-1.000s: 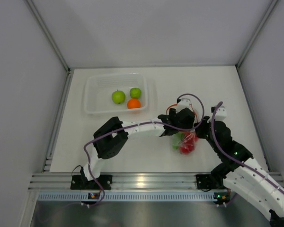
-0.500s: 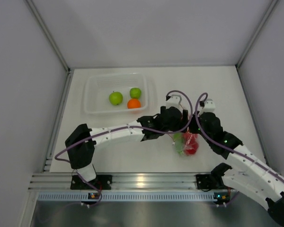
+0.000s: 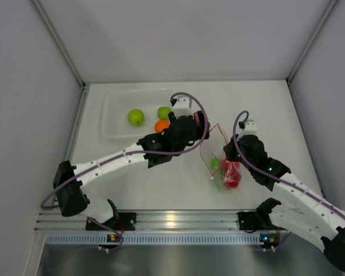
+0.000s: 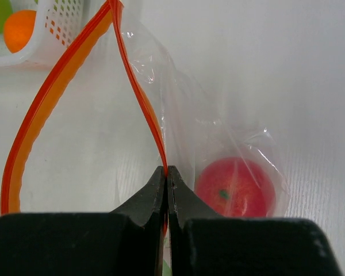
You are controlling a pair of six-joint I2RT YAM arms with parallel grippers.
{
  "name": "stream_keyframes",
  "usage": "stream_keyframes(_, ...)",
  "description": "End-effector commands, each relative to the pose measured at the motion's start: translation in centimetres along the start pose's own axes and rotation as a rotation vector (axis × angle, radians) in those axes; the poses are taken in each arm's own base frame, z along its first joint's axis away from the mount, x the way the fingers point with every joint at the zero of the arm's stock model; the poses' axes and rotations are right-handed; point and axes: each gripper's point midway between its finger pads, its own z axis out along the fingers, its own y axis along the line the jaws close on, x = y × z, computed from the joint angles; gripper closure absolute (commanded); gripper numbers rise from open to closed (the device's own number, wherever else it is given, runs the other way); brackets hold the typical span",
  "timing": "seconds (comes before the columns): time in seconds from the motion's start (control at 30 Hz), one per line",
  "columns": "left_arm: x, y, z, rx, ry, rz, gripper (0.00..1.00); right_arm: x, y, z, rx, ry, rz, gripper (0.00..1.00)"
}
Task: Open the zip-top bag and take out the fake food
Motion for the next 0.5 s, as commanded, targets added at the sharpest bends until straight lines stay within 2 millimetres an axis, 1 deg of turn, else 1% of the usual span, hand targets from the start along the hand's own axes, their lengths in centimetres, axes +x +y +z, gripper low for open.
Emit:
stream_keyframes(0.0,-3.7,8.7,1.7,-0.270,-0.094,0.007,1.00,-2.0,1.2,-0.6,-0.041,-0.070,0.035,1.00)
stream_keyframes(0.03,-3.2,10.8,2.0,-0.310,-0.072,0.004,1.00,-2.3,1.2,-1.0,-0.047,-0.082,0.037,1.00)
stream_keyframes(0.07,-3.5,12.5,2.4,-0.344,-0.070,-0.007,1.00,-2.3,1.2,-1.1,-0.047,-0.086,0.032,1.00)
stream_keyframes(0.1,-4.8,15.9,2.6,-0.419,-0.096,-0.031,1.00,-2.2,1.1,-1.2,-0.047,-0.084,0.030,1.00)
stream_keyframes(0.13,-4.5,17.8,2.7,-0.462,-0.089,-0.031,1.00,-2.4,1.1,-1.5,-0.054,-0.095,0.033,1.00)
stream_keyframes(0.17,-4.5,18.8,2.9,-0.466,-0.076,-0.044,1.00,-2.0,1.1,-1.5,-0.062,-0.089,0.032,1.00)
stream_keyframes(0.2,-5.3,21.4,2.9,-0.519,-0.087,-0.065,1.00,-2.1,1.3,-1.6,-0.076,-0.099,0.036,1.00)
stream_keyframes(0.23,-5.2,22.8,3.1,-0.550,-0.082,-0.071,1.00,-2.3,1.6,-1.9,-0.098,-0.113,0.040,1.00)
stream_keyframes(0.27,-5.2,23.7,3.3,-0.564,-0.070,-0.061,1.00,-1.6,1.7,-1.8,-0.119,-0.100,0.043,1.00)
stream_keyframes(0.3,-5.5,25.6,3.4,-0.602,-0.067,-0.066,1.00,-1.6,1.9,-1.9,-0.132,-0.108,0.061,1.00)
stream_keyframes(0.33,-4.7,26.8,4.0,-0.621,-0.039,-0.064,1.00,-1.8,2.1,-2.1,-0.148,-0.126,0.079,1.00)
stream_keyframes(0.37,-4.6,28.1,4.3,-0.629,-0.020,-0.079,1.00,-1.5,1.9,-2.1,-0.148,-0.124,0.083,1.00)
stream_keyframes(0.43,-3.6,29.6,4.8,-0.658,0.015,-0.076,1.00,-1.4,1.8,-2.1,-0.147,-0.133,0.084,1.00)
stream_keyframes(0.47,-3.2,30.3,5.0,-0.672,0.031,-0.063,0.98,-1.5,1.6,-2.1,-0.136,-0.134,0.082,1.00)
